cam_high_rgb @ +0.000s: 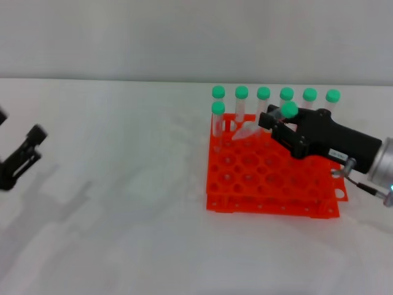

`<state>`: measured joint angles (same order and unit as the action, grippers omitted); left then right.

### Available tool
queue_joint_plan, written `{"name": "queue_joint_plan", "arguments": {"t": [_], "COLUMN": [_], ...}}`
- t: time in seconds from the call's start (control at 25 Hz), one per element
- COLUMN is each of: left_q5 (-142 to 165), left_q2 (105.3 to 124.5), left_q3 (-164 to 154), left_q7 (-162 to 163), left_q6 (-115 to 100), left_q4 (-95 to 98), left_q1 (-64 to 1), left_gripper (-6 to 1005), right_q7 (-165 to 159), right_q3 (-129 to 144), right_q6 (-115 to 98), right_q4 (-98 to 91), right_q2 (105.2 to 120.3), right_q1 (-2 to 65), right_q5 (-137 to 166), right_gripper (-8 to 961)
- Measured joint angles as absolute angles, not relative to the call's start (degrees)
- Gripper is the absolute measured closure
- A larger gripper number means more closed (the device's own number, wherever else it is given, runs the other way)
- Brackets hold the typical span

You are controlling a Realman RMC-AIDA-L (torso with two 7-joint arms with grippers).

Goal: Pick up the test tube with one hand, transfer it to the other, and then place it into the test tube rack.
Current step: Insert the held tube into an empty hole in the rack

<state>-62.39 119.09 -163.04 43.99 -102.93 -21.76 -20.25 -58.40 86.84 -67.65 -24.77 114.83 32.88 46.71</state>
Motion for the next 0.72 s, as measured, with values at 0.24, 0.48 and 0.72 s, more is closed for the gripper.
{"name": "queue_joint_plan", "arguments": {"t": [0.24,0.48,0.72], "left_q5": [-64.8,-64.9,-64.9], "left_q2": [119.19,119.27,119.34], "left_q3": [-163.0,-162.9,-162.9], "left_q7": [35.8,34.5,34.5], "left_q6": [-99.3,-95.8,-94.4], "left_q4": [-13.1,-10.3,-9.1], "left_q1": [-14.8,-13.7,-13.6], "left_gripper": [106,106,106], "right_q7": [-58.8,-58.8,-58.9], "right_q3": [86.9,86.8,87.0], "right_q6": [-62.1,-58.9,-54.5], "right_q4": [-27.9,-28.0,-28.1], "right_q2": [114.88,114.75,115.13], "right_q1": [33.9,35.0,37.0], "right_q5": [50.1,51.0,53.7], "right_gripper": [720,715,711]}}
